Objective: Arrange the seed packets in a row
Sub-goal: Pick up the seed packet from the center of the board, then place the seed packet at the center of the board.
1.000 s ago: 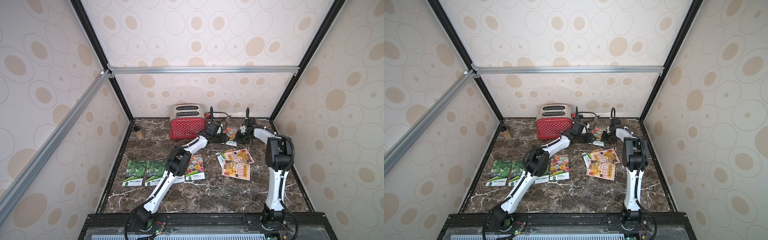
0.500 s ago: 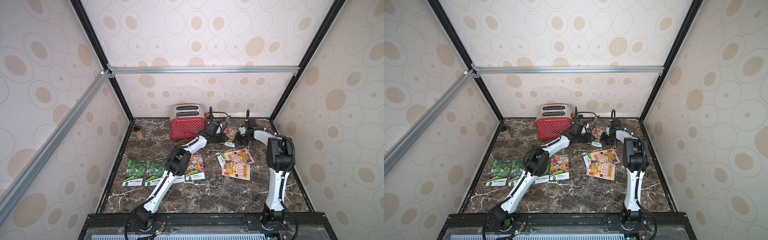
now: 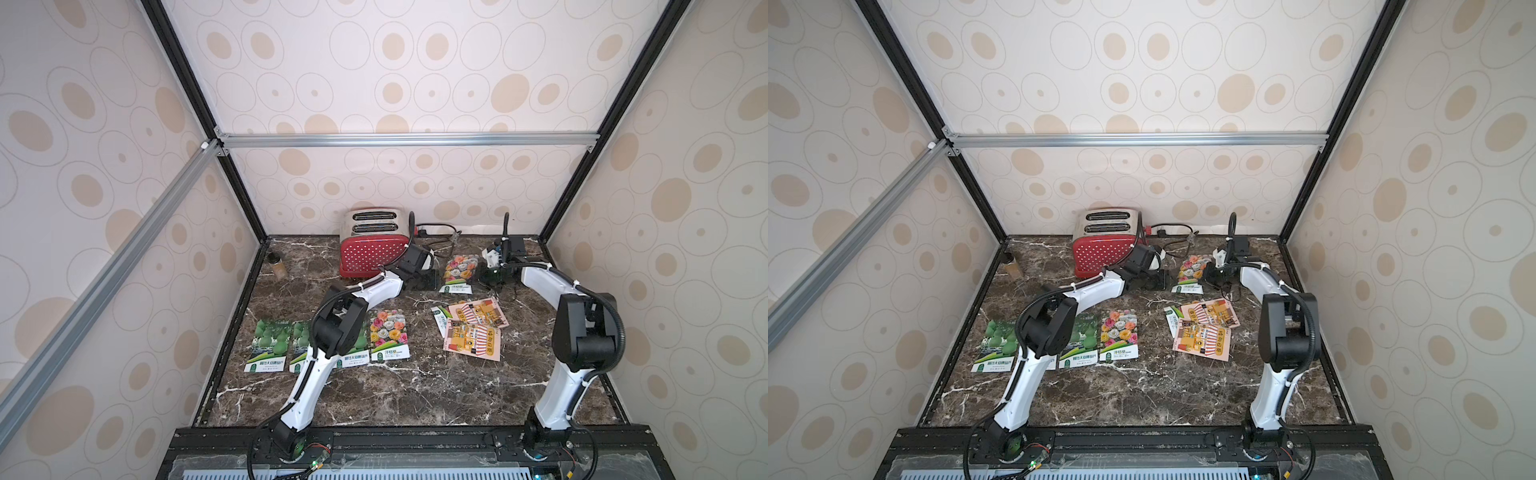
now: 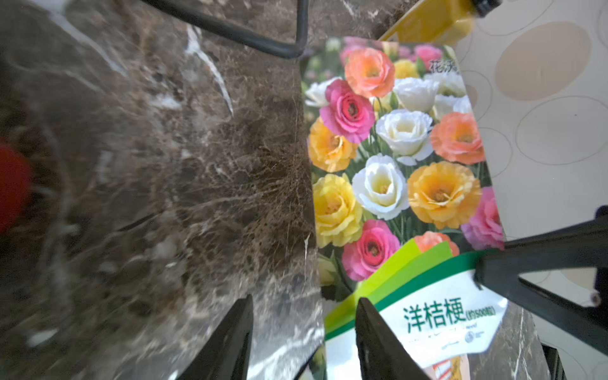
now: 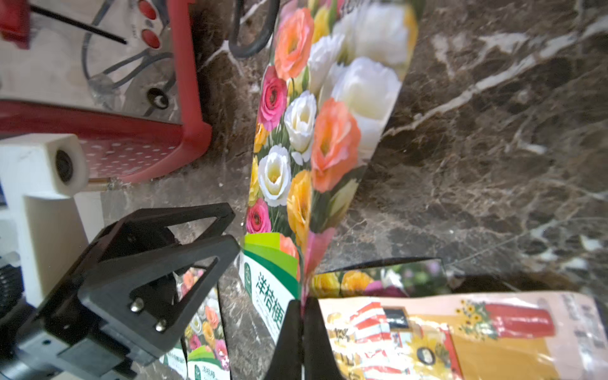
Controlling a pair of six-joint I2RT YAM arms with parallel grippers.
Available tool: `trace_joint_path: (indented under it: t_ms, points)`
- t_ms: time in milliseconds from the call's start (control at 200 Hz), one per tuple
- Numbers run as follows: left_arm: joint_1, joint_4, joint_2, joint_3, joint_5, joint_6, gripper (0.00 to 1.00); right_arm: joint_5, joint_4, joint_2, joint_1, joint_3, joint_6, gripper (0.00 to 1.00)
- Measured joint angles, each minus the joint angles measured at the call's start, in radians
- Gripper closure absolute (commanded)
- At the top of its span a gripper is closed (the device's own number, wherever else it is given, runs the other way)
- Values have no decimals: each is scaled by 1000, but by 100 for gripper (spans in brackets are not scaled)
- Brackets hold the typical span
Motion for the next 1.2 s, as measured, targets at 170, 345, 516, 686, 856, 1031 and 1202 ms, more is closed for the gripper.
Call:
trace_joint_path:
  t_ms: [170,345,516,686,856,1031,1202]
  points:
    - [42,44,-211,-191,-47,19,48,-23,35,-69,69,-98,14,100]
    - [67,77,-373,-392,-97,33,48,-37,129,-85,205,-232,74,100]
    - [65,80,-441,-519,-126,41,48,-68,274,-111,269,-372,171,100]
    - [65,82,-460,-553,-140,41,49,-113,432,-110,295,-440,269,100]
    - [65,97,-460,-553,-144,41,49,-138,553,-77,298,-475,323,100]
    - [65,99,-460,-553,-144,41,49,-157,610,-15,290,-521,349,100]
    - [65,99,-460,-553,-146,42,49,-180,616,-16,249,-547,347,100]
